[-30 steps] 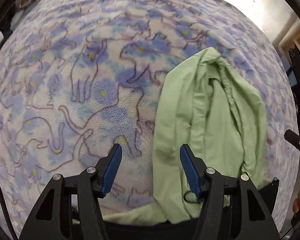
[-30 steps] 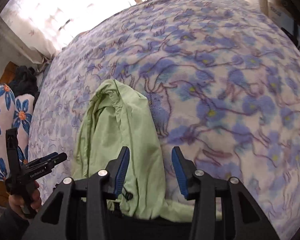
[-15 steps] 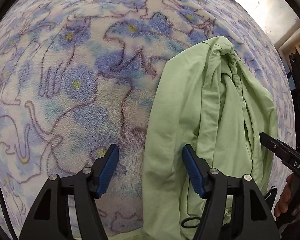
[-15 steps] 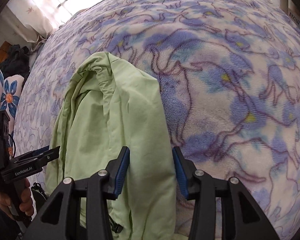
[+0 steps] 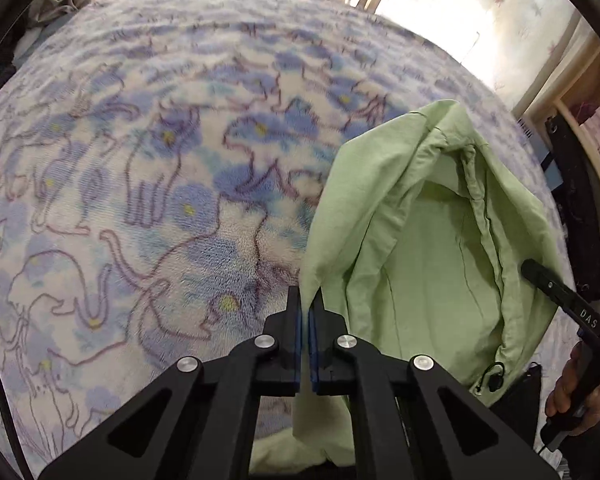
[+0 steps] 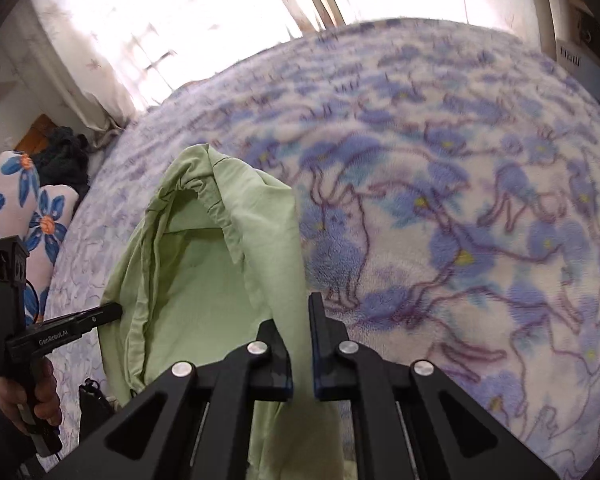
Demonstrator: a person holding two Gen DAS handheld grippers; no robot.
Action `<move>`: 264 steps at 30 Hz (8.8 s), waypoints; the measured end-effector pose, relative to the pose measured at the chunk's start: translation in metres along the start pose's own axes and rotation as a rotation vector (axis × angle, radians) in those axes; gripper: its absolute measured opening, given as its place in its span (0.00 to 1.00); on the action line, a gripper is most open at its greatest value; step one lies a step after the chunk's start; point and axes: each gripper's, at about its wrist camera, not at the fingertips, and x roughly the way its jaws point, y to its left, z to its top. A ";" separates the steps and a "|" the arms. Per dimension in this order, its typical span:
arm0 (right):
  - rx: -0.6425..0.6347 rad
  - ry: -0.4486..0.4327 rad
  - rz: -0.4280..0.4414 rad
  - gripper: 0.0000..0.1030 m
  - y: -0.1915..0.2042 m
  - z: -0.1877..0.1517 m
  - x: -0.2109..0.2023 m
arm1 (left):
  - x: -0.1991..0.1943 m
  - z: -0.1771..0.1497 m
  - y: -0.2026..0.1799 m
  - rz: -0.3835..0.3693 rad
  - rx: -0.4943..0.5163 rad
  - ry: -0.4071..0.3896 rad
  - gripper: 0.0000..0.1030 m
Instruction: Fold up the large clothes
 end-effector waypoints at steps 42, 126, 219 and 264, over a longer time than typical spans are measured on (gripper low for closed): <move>0.192 0.308 0.212 0.30 0.002 -0.281 -0.127 | -0.085 -0.302 0.030 -0.446 -0.307 0.169 0.44; -0.004 0.307 -0.043 0.03 0.070 -0.269 -0.142 | -0.120 -0.301 -0.083 -0.039 -0.010 0.175 0.33; -0.222 0.049 -0.137 0.03 0.141 -0.285 -0.098 | -0.171 -0.349 0.040 0.008 -0.301 -0.435 0.06; 0.400 -0.084 -0.249 0.38 -0.080 -0.327 -0.312 | -0.133 -0.351 -0.266 -0.363 0.501 -0.030 0.74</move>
